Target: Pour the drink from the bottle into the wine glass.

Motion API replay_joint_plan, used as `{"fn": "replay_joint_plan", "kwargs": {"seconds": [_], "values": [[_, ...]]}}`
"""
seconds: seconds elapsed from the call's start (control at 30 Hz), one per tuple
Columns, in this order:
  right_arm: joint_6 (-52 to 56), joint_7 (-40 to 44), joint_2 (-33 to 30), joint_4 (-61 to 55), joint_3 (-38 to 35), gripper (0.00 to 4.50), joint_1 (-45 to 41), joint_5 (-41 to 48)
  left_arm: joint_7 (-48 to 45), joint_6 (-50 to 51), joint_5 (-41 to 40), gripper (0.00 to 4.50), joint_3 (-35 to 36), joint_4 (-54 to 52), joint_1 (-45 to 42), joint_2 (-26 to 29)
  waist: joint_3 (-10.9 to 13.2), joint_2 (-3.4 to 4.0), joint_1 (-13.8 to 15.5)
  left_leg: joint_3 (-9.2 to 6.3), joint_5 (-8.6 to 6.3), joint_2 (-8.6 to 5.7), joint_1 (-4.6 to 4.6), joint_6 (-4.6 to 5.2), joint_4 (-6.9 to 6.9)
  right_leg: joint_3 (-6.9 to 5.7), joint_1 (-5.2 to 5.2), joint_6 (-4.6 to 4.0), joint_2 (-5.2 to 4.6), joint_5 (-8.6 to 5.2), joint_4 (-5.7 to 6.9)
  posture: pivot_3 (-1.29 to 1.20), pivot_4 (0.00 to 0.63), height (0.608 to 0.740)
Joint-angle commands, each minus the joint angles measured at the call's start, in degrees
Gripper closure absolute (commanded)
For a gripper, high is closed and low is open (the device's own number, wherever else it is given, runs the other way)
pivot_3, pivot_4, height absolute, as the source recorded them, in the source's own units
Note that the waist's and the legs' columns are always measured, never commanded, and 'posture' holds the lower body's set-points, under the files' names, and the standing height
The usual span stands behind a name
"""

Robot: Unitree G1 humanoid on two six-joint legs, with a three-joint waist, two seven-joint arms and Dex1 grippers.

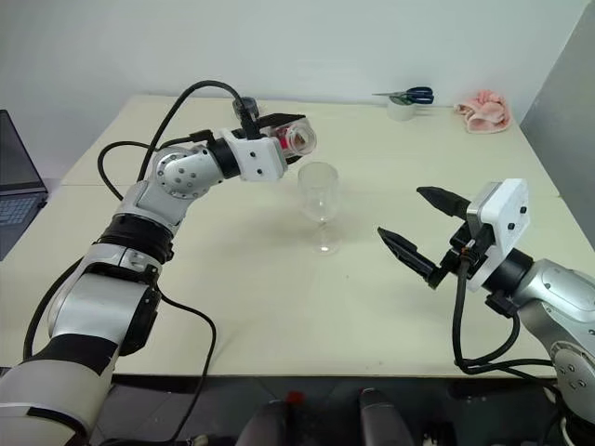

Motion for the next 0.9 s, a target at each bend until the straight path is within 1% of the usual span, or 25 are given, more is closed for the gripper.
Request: {"fn": "replay_joint_plan", "kwargs": {"seconds": [0.03, 0.43, 0.73, 0.9], "values": [[-1.02, -0.44, -0.91, -1.24, -0.86, 0.0, -0.85, 1.07, 3.31, -2.72, 2.74, 2.68, -0.61, -0.28, -3.18, 1.58, 0.0, 0.0, -0.01, 0.0, 0.0, 0.0, 0.0, 0.0, 0.0, 0.0, 0.0, 0.0, 0.0, 0.0, 0.0, 0.0, 0.15, 0.74], [-0.98, -1.04, -0.99, -0.72, 1.08, 0.0, -2.54, 0.25, 10.1, -5.76, 10.41, 2.68, -4.16, 2.35, -6.53, 3.11, 0.0, 0.0, 0.0, 0.01, 0.0, 0.0, 0.0, 0.0, 0.01, 0.01, 0.0, 0.0, 0.0, 0.0, 0.02, 0.0, 0.15, 0.74], [-0.44, -1.63, -1.49, -0.51, 1.64, 0.0, -3.21, 0.56, 17.01, -5.65, 16.6, 2.68, -7.09, 4.88, -9.82, 4.37, 0.0, 0.0, -0.02, 0.01, 0.0, 0.0, 0.01, 0.0, 0.01, 0.0, 0.0, 0.0, 0.0, 0.0, 0.04, 0.0, 0.15, 0.74], [-0.51, -2.23, -1.72, 0.03, 1.99, 0.0, -3.98, 0.05, 19.36, -6.19, 18.64, 2.68, -8.5, 6.18, -11.01, 4.58, 0.0, 0.0, 0.0, 0.01, 0.0, 0.0, 0.0, 0.0, 0.02, 0.01, 0.0, 0.0, 0.0, 0.0, 0.03, 0.0, 0.15, 0.74]]}}
